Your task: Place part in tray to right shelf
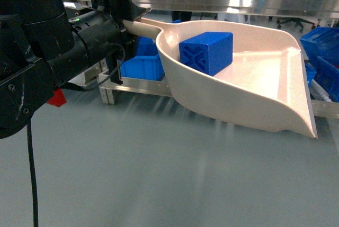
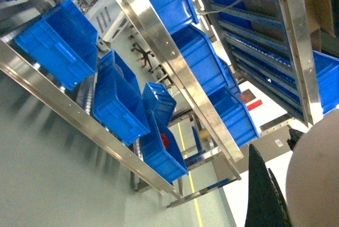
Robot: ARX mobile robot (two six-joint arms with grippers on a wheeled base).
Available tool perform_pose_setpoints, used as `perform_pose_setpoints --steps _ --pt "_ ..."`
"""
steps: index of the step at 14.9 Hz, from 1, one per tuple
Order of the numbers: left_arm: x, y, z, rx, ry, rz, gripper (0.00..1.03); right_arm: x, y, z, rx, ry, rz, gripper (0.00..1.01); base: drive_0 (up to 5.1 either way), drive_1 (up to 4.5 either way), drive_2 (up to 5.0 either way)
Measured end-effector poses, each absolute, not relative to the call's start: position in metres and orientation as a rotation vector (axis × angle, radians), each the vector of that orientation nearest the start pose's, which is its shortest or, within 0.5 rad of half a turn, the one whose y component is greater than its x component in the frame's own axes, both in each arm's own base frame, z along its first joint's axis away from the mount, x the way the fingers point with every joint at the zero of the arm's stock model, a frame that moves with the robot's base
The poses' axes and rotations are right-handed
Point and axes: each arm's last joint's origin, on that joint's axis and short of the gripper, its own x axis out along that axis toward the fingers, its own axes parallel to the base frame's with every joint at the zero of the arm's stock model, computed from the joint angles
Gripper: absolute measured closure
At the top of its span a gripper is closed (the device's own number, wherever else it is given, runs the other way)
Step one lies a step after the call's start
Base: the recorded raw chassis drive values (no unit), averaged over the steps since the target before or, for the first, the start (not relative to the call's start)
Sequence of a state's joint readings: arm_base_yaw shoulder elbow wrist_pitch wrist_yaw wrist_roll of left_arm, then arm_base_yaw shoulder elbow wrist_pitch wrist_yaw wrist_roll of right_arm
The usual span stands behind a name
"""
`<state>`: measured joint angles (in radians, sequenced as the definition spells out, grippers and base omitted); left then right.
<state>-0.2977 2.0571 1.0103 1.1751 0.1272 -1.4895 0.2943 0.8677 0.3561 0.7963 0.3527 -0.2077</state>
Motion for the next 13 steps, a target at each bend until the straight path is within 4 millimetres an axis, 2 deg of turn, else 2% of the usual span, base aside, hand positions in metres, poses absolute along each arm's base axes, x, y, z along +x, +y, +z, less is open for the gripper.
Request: perform_pose_setpoints --steps 8,13 --pt "0.3941 -0.1256 0.1671 -1.474 0.214 -0.441 0.91 0.1784 0.0436 0.264 -0.116 -0.263 -0.086 0.03 -0.1 4.21 -4.5" --pt "0.3943 -0.1251 0.1671 -1.473 0.215 -0.441 0.91 0.1777 0.0434 0.2647 -0.114 -0.268 -0.086 0.03 -0.4 -0.44 -0.4"
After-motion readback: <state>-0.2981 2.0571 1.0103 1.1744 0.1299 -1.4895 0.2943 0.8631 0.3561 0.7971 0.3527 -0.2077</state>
